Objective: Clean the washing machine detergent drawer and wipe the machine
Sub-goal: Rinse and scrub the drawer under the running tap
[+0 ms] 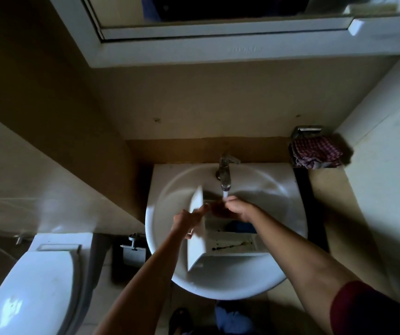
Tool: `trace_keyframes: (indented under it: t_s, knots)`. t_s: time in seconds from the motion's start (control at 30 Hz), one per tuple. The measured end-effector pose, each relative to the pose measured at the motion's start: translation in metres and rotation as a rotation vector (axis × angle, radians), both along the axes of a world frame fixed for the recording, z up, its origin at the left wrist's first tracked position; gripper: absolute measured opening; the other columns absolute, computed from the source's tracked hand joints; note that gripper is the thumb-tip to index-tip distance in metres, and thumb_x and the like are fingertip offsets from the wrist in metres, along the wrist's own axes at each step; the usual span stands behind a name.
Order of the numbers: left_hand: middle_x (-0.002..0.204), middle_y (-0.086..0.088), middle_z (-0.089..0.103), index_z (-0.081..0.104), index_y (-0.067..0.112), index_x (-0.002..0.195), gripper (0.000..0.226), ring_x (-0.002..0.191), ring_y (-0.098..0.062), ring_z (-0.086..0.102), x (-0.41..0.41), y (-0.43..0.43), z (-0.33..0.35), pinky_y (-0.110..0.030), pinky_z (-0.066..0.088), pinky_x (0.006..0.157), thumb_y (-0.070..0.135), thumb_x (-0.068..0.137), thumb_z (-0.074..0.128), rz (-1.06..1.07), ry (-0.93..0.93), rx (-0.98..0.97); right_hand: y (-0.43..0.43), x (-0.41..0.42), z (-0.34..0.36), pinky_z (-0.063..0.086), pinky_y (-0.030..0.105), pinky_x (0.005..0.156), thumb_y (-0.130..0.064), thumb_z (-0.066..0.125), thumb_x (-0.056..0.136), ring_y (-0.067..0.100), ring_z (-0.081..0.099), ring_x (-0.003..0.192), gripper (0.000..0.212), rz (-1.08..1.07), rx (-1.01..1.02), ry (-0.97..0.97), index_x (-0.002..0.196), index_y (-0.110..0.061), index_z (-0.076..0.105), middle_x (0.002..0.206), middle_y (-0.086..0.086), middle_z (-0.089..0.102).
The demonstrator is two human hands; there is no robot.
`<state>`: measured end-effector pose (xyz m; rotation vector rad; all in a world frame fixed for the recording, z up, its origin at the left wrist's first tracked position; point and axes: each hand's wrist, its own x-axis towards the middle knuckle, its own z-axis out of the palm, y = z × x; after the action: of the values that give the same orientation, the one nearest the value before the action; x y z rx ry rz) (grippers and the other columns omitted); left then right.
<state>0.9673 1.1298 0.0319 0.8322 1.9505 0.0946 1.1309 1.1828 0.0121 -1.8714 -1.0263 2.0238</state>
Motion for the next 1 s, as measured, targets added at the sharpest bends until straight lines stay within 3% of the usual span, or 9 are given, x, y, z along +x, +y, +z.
trace_keyframes:
  t_s: [0.23,0.33,0.43,0.53,0.63,0.73,0.83,0.9,1.0]
  knots:
    - [0.062,-0.008,0.057,0.054,0.01,0.067,0.065,0.052,-0.02,0.059,0.001,0.001,0.0,-0.023,0.051,0.047,0.074,0.076,0.055,0.022,-0.014,0.005,-0.001,-0.006,-0.005,0.052,0.022,0.046,-0.014,0.046,0.099,0.016,0.064,0.059,0.022,-0.554,-0.245,0.319,0.081,-0.009,0.058,0.06,0.006,0.066]
    - [0.059,-0.008,0.056,0.054,0.009,0.065,0.066,0.049,-0.02,0.057,0.002,0.001,-0.001,-0.024,0.051,0.051,0.074,0.077,0.054,0.033,-0.008,0.005,0.005,-0.011,-0.012,0.05,0.019,0.039,-0.009,0.041,0.099,0.011,0.06,0.038,0.026,-0.793,-0.272,0.437,0.078,-0.006,0.056,0.046,0.004,0.062]
    - [0.059,-0.008,0.058,0.056,0.01,0.065,0.067,0.048,-0.02,0.058,0.002,0.0,-0.002,-0.024,0.051,0.053,0.075,0.077,0.053,0.033,0.003,0.014,0.011,-0.014,-0.011,0.048,0.017,0.038,-0.011,0.036,0.101,0.012,0.06,0.04,0.026,-0.889,-0.244,0.541,0.084,-0.005,0.055,0.051,0.007,0.063]
    - [0.057,-0.008,0.057,0.055,0.01,0.063,0.066,0.046,-0.02,0.057,0.003,-0.002,-0.001,-0.027,0.053,0.058,0.075,0.077,0.052,0.035,0.004,0.031,0.005,-0.009,-0.007,0.051,0.018,0.051,-0.01,0.037,0.101,0.012,0.062,0.058,0.022,-0.717,-0.273,0.591,0.092,-0.005,0.056,0.073,0.008,0.063]
    - [0.054,-0.008,0.055,0.054,0.009,0.062,0.068,0.045,-0.021,0.056,0.005,-0.003,0.005,-0.025,0.051,0.052,0.075,0.078,0.051,0.053,0.005,0.022,-0.008,0.005,0.004,0.055,0.03,0.075,-0.011,0.047,0.097,0.019,0.065,0.084,0.016,-0.039,-0.245,0.347,0.103,-0.009,0.062,0.092,0.009,0.066]
    - [0.059,-0.011,0.056,0.054,0.009,0.064,0.069,0.051,-0.024,0.055,0.005,-0.004,0.002,-0.028,0.052,0.062,0.077,0.074,0.054,0.087,-0.055,0.016,-0.006,0.013,0.005,0.053,0.026,0.065,-0.008,0.057,0.091,0.018,0.066,0.081,0.012,0.241,-0.098,0.032,0.102,-0.012,0.059,0.091,0.008,0.067]
    - [0.074,-0.012,0.059,0.058,0.007,0.082,0.068,0.065,-0.024,0.058,0.004,-0.007,-0.004,-0.037,0.056,0.075,0.073,0.07,0.063,0.178,-0.176,0.03,0.002,0.014,-0.012,0.054,0.025,0.057,-0.014,0.053,0.095,0.015,0.068,0.066,0.01,-0.242,-0.168,0.147,0.097,-0.009,0.061,0.077,0.008,0.072]
    - [0.079,-0.011,0.058,0.056,0.005,0.093,0.062,0.066,-0.022,0.056,0.003,-0.007,-0.005,-0.033,0.053,0.069,0.063,0.074,0.069,0.226,-0.254,0.035,0.006,0.012,-0.022,0.058,0.027,0.057,-0.012,0.048,0.097,0.018,0.07,0.062,0.017,-0.565,-0.247,0.373,0.098,-0.004,0.064,0.071,0.011,0.072]
    - [0.076,-0.007,0.053,0.047,0.011,0.081,0.045,0.072,-0.02,0.054,0.001,-0.01,-0.006,-0.033,0.047,0.075,0.046,0.078,0.074,0.226,-0.286,0.028,0.009,0.004,-0.025,0.057,0.027,0.048,-0.008,0.043,0.099,0.019,0.068,0.05,0.02,-0.759,-0.269,0.5,0.093,-0.003,0.061,0.06,0.012,0.068]
